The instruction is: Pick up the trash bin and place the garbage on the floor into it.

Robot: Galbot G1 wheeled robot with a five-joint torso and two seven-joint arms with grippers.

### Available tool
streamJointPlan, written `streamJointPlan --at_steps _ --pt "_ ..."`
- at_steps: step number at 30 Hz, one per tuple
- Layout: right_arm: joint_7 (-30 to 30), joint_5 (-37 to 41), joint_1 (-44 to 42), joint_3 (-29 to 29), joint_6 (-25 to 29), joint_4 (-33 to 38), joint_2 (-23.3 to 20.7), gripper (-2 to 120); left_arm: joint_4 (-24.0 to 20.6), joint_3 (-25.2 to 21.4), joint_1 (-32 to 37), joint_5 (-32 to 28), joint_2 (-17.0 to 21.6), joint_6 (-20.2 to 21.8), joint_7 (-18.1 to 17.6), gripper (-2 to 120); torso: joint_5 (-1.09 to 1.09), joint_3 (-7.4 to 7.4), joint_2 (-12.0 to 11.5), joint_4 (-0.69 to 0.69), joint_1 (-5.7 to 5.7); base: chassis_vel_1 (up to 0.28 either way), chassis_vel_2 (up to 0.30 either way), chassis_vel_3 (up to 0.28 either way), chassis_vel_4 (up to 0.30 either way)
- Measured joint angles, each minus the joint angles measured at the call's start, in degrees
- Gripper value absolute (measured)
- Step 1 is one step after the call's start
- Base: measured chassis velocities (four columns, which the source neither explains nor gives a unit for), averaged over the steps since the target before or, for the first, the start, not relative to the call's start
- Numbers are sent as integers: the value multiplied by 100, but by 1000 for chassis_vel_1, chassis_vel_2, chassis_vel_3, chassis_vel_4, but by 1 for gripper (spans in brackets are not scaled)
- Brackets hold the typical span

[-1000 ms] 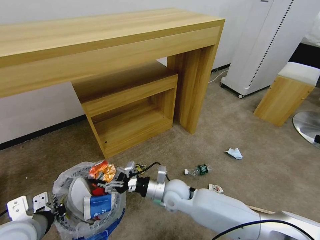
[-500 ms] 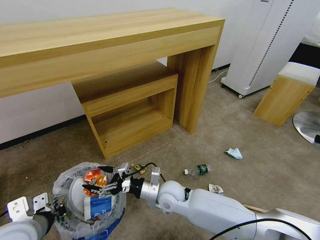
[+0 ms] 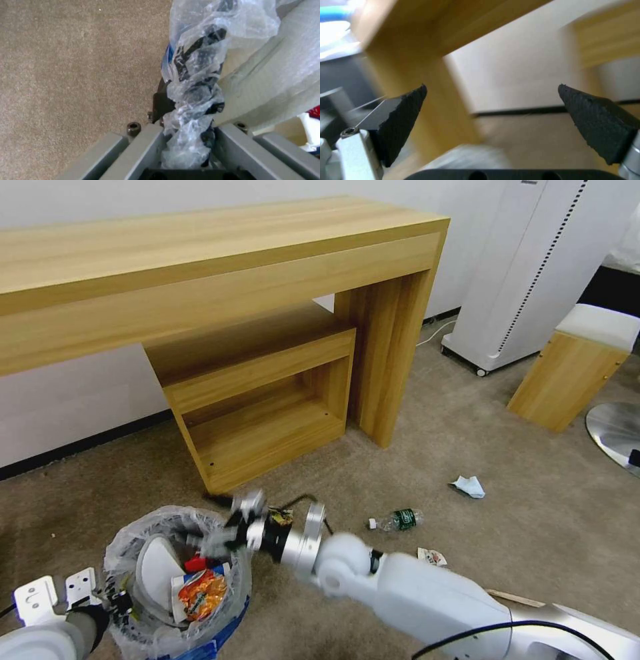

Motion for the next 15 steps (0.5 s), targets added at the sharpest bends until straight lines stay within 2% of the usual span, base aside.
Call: streamJointPlan --at_steps 1,2,3,4,7,8,10,12,15 --pt "200 -71 -42 244 -8 -39 -80 100 2 -5 -2 -9 15 0 1 0 0 0 0 0 0 0 0 0 0" --pt "200 -71 -42 244 -8 -39 -80 100 2 -5 -2 -9 15 0 1 0 0 0 0 0 0 0 0 0 0" --pt "410 -214 -140 623 -36 -97 -309 100 9 -8 -11 -18 41 0 3 0 0 0 0 0 0 0 0 0 0" --pt "410 -214 -140 623 -36 -97 -309 100 9 -8 -11 -18 41 0 3 0 0 0 0 0 0 0 0 0 0" --pt "893 -727 -564 1368 -210 -134 -886 100 18 -8 -47 -41 81 -1 15 0 1 0 0 -6 0 0 0 0 0" --pt "893 -727 -564 1368 -210 -134 -886 100 18 -8 -47 -41 81 -1 15 0 1 0 0 -6 0 0 0 0 0" --pt "1113 -1037 -1068 1882 -265 -75 -1164 100 44 -11 -87 -76 131 -1 27 0 0 0 0 -4 0 0 0 0 0" --pt "1149 -1189 -1273 2077 -269 -61 -1228 100 52 -12 -101 -82 150 -1 29 0 1 0 0 -3 0 0 0 0 0" --pt "997 -1833 -1922 2777 -251 -105 -1409 100 101 -10 -173 -105 199 -2 38 0 0 0 0 -4 -1 0 0 0 0"
